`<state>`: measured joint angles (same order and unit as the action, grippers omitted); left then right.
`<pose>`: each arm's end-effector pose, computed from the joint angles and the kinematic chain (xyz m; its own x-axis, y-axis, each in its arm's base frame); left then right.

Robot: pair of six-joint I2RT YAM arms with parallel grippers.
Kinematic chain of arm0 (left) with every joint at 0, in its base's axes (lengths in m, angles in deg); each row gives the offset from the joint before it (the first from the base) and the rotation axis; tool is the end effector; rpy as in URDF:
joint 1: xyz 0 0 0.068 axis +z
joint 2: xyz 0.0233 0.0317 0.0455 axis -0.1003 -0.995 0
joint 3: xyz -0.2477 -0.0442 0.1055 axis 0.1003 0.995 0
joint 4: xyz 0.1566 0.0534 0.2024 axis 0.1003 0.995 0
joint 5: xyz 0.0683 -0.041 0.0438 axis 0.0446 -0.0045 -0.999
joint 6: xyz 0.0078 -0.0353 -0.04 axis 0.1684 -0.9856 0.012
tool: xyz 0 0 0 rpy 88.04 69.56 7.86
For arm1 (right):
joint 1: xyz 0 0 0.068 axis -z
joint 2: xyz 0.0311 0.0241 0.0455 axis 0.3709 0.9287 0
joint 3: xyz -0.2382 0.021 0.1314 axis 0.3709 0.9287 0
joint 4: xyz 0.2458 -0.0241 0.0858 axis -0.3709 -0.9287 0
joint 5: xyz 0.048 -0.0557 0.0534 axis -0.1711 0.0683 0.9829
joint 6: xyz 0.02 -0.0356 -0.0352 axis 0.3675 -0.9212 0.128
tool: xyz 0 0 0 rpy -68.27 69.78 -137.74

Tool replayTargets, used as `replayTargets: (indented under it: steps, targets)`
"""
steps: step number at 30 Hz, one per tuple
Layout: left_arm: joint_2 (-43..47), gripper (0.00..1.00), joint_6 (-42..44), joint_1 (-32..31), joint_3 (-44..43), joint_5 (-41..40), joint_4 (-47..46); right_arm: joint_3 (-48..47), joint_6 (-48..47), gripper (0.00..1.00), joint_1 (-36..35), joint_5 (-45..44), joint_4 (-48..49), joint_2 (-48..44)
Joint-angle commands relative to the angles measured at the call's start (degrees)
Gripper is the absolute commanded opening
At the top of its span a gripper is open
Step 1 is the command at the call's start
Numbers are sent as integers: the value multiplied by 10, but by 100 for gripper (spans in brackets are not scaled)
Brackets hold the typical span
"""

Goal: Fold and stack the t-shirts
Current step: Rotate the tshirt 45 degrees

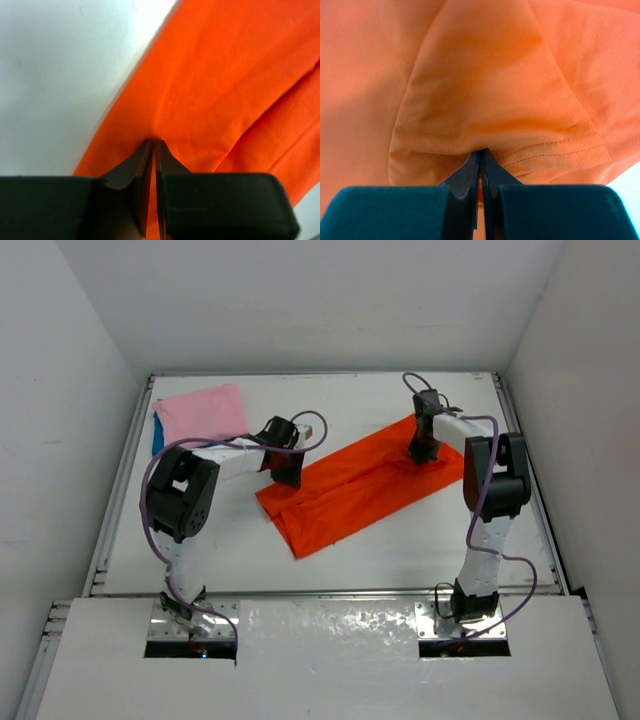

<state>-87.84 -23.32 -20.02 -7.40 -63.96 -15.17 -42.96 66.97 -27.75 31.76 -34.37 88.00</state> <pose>0.3492 -0.1759 0.1478 -0.8438 0.3054 -0.4414 0.4262 0.8810 -0.2052 0.4095 0.0340 0.1386 -0.7142 0.5569 -0.4240 0.5914 0.8041 0.0601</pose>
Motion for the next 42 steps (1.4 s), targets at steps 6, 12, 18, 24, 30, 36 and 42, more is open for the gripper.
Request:
replayTargets:
  steps: [6, 12, 18, 24, 30, 36, 42]
  targets:
    - [76, 7, -46, -19, 97, 19, -6, -67, -96, 4, 11, 54, 32, 75]
    - [139, 7, -76, -58, 143, 17, -3, -165, -168, 7, 18, 118, 27, 133]
    - [190, 7, -138, -125, 157, 21, -11, -327, -248, 13, 18, 227, 17, 206]
    - [196, 7, -189, -189, 144, 24, -34, -360, -290, 24, 18, 318, 24, 224]
    - [202, 8, -178, -197, 80, -2, -9, -300, -281, 47, 19, 352, 55, 137]
    - [167, 18, -134, -160, -74, -28, 72, -257, -224, 59, 20, 306, 28, 4]
    - [124, 36, -107, -53, -99, -2, 123, -12, -132, 61, 16, 266, 12, -159]
